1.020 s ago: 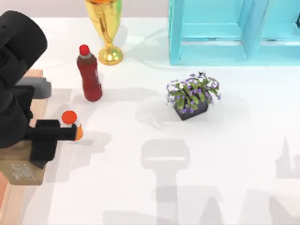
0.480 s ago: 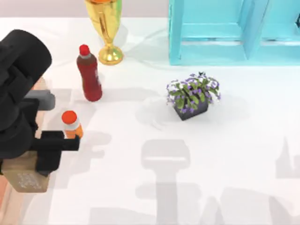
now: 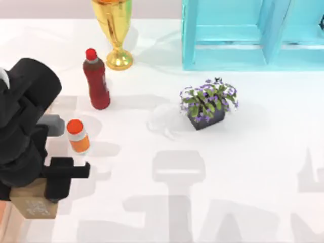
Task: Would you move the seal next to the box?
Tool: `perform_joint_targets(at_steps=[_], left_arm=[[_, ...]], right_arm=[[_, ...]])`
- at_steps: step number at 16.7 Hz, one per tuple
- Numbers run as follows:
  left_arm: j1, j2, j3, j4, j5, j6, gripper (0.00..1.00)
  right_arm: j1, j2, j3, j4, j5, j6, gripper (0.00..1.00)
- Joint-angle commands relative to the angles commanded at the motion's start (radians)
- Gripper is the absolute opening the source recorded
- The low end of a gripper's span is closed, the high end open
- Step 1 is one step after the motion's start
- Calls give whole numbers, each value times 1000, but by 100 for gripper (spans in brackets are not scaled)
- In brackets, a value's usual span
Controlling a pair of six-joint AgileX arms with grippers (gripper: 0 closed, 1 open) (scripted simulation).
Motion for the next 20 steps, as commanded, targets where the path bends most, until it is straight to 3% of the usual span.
perform_joint_targets(at_steps=[1,14,20], left_arm=[[0,0,0,0,0,0,0],[0,0,0,0,0,0,98],[0,0,0,0,0,0,100]], right_arm=[[0,0,0,0,0,0,100],[0,0,0,0,0,0,100],[0,0,0,0,0,0,100]])
